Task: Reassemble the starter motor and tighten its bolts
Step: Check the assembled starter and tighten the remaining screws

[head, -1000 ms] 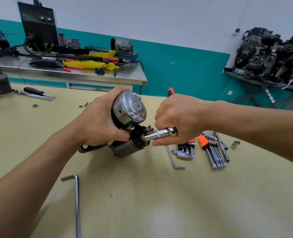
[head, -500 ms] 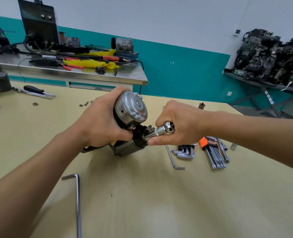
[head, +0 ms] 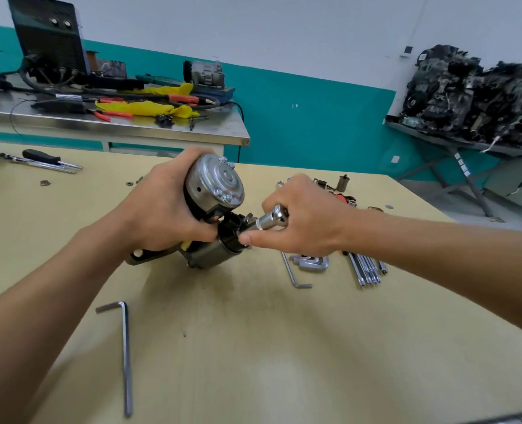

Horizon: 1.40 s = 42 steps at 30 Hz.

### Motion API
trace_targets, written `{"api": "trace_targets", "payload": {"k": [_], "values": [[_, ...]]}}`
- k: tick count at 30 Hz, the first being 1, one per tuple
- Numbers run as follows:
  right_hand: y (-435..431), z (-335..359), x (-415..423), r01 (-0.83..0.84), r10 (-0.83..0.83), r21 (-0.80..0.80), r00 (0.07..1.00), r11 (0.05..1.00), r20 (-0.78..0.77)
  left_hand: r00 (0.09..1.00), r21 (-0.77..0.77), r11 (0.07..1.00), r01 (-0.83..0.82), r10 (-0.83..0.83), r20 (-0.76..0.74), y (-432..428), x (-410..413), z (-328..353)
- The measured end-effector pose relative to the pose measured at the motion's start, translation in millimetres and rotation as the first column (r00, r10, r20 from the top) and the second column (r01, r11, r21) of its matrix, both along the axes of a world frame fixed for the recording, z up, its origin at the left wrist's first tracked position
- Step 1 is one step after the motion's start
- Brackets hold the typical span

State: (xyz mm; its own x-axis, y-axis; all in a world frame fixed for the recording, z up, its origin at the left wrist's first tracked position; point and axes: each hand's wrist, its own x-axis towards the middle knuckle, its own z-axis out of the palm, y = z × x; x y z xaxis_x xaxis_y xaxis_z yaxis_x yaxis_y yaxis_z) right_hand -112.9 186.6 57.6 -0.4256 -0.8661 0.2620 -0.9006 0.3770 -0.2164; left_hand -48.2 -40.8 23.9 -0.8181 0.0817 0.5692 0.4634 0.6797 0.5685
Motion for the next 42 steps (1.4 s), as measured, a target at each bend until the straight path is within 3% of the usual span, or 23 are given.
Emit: {"api": "trace_targets", "payload": {"k": [2, 4, 6, 10, 16, 20, 24, 27, 30, 31, 33, 34, 35, 37, 39, 42], "values": [[-11, 17, -3, -0.218, 0.261, 0.157, 0.895, 0.963, -0.362, 0.999, 0.002, 1.0, 0.026, -0.026, 0.021, -3, -2, 2], [-19, 28, -13, -0.353, 0.451, 0.281, 0.742, 0.892, -0.497, 0.999, 0.007, 0.999, 0.032, -0.033, 0.031, -3, -3, 0], [-20, 28, -21, -0.368, 0.468, 0.29, 0.726, 0.883, -0.504, 1.0, 0.013, 1.0, 0.014, -0.014, -0.007, -1, -2, -2], [-13, 15, -23, -0.358, 0.399, 0.177, 0.799, 0.917, -0.451, 0.999, 0.029, 1.0, 0.004, -0.002, -0.046, 3, -1, -3], [-9, 12, -16, -0.282, 0.313, 0.135, 0.851, 0.95, -0.422, 0.999, -0.001, 1.0, -0.03, 0.03, -0.04, 5, -5, -3], [-8, 11, -12, -0.287, 0.326, 0.153, 0.842, 0.945, -0.429, 0.999, -0.012, 1.0, -0.004, 0.003, -0.04, 4, -1, -2], [-1, 26, -15, -0.322, 0.406, 0.248, 0.743, 0.914, -0.533, 0.999, -0.031, 0.999, -0.012, 0.014, 0.048, -6, 0, 6], [25, 34, -17, -0.23, 0.27, 0.142, 0.814, 0.963, -0.514, 0.989, -0.041, 0.999, -0.032, 0.037, 0.143, -17, -5, 12], [49, 22, -8, 0.117, -0.128, -0.053, 0.947, 0.992, -0.294, 0.972, -0.07, 0.997, -0.035, 0.05, 0.231, -28, -10, 19], [52, 15, -4, 0.257, -0.273, -0.118, 0.95, 0.959, -0.152, 0.961, -0.08, 0.996, -0.027, 0.048, 0.272, -30, -13, 22], [51, 3, 1, 0.498, -0.459, -0.227, 0.865, 0.837, 0.203, 0.927, -0.116, 0.993, -0.001, 0.044, 0.373, -33, -20, 28], [49, -2, 4, 0.603, -0.469, -0.233, 0.765, 0.763, 0.442, 0.904, -0.142, 0.99, 0.021, 0.042, 0.425, -32, -25, 31], [46, -9, 5, 0.695, -0.407, -0.202, 0.604, 0.69, 0.685, 0.88, -0.17, 0.984, 0.049, 0.038, 0.473, -31, -30, 34], [36, -22, 9, 0.797, -0.18, -0.104, 0.258, 0.595, 0.949, 0.832, -0.24, 0.964, 0.114, 0.039, 0.553, -25, -40, 38], [26, -33, 12, 0.825, -0.076, -0.075, 0.141, 0.561, 0.987, 0.78, -0.308, 0.935, 0.176, 0.059, 0.623, -16, -51, 40], [13, -44, 12, 0.856, -0.001, -0.096, 0.112, 0.507, 0.994, 0.736, -0.357, 0.906, 0.226, 0.081, 0.672, -5, -63, 39]]}}
